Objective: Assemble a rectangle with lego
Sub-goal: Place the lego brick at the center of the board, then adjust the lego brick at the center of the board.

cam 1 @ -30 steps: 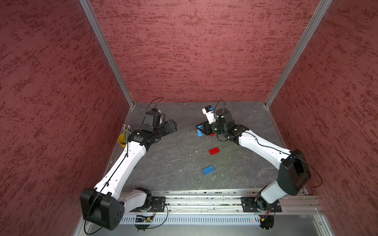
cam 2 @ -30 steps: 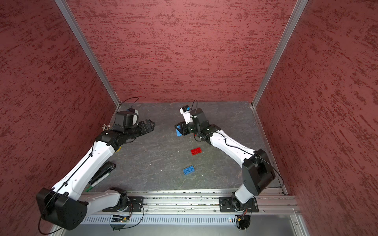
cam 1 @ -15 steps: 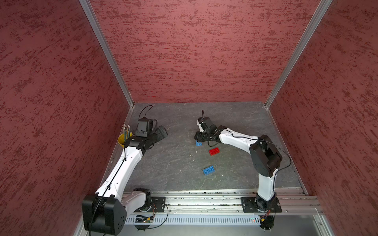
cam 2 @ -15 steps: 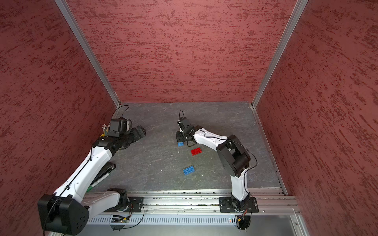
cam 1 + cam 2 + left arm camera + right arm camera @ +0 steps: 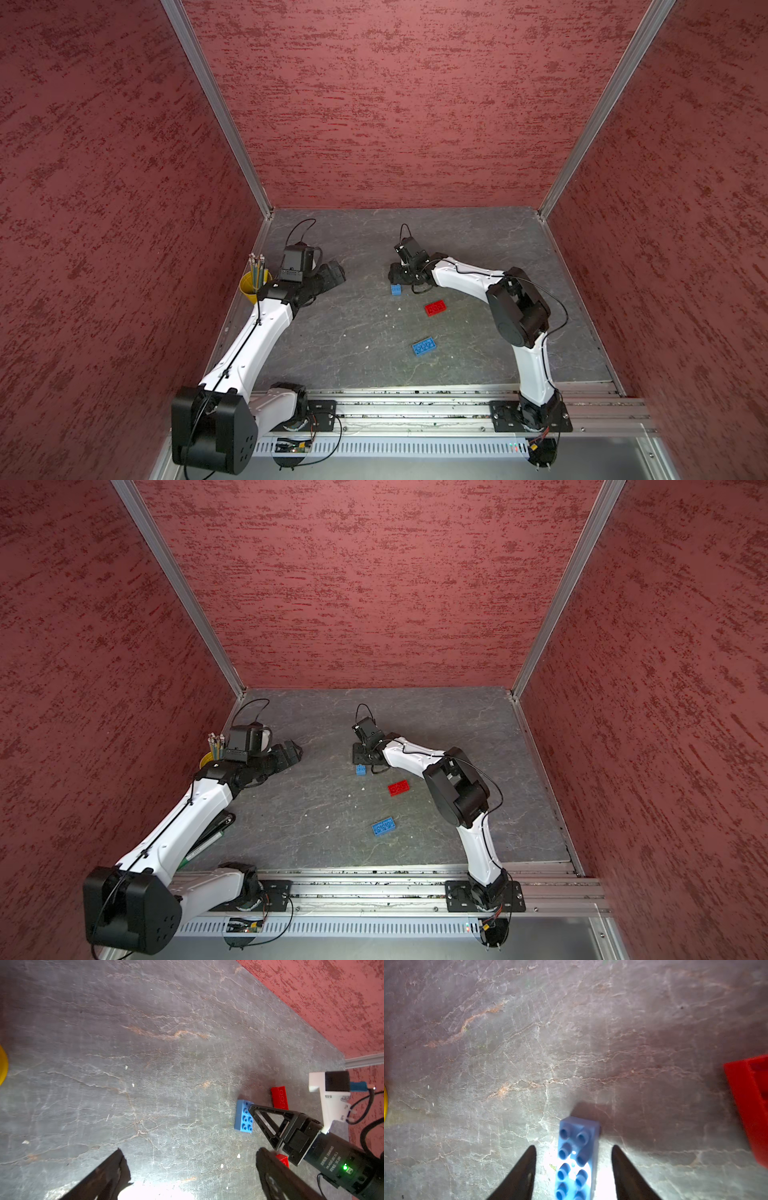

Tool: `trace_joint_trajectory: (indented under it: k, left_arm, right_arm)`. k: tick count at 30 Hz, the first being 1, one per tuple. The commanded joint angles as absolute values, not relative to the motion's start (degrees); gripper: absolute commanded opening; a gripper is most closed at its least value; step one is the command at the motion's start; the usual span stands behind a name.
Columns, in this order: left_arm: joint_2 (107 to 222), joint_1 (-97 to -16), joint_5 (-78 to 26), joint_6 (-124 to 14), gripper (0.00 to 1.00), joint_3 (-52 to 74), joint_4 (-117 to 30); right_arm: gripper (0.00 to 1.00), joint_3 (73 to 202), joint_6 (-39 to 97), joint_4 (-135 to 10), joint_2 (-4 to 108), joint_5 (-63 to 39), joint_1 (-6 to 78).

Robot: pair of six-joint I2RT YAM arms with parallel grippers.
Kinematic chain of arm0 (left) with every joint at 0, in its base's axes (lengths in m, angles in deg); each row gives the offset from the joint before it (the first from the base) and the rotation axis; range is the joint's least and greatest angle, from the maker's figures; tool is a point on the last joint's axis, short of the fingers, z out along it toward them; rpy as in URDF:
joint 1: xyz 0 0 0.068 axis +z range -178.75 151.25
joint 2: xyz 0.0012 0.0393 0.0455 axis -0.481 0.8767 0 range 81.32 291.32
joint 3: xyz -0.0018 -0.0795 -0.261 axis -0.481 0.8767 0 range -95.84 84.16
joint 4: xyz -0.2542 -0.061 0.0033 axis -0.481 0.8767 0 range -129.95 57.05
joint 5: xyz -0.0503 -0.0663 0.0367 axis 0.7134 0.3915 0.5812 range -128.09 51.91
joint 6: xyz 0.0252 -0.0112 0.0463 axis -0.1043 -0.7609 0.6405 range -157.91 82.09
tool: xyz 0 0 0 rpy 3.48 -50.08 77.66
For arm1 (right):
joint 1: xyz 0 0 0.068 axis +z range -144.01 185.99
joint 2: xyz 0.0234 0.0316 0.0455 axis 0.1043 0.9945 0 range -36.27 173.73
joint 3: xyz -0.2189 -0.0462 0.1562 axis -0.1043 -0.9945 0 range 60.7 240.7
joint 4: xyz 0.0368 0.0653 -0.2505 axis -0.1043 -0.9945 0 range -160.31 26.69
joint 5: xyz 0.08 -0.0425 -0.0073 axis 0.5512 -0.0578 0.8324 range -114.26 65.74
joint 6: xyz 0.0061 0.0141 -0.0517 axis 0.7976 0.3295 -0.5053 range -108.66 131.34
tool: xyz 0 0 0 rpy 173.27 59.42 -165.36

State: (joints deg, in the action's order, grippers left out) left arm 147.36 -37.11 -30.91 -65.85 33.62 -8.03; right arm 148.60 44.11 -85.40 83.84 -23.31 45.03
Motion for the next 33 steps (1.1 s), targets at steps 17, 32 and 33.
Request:
trace_joint_trajectory:
  k: [17, 32, 33]
  left_arm:
    - [142.4, -52.1, -38.0, -59.2, 1.00, 32.2, -8.4]
    - [139.9, -47.1, -31.2, -65.5, 1.00, 37.8, -10.9]
    - [139.9, -46.7, -30.8, -65.6, 1.00, 37.8, -10.8]
  right_arm:
    - [0.99, 147.1, -18.4, -91.4, 71.1, -17.4, 43.9]
    - [0.99, 148.3, -18.6, -90.5, 78.4, -8.9, 44.0]
    - [0.99, 148.2, -18.9, -90.4, 78.8, -8.9, 44.0]
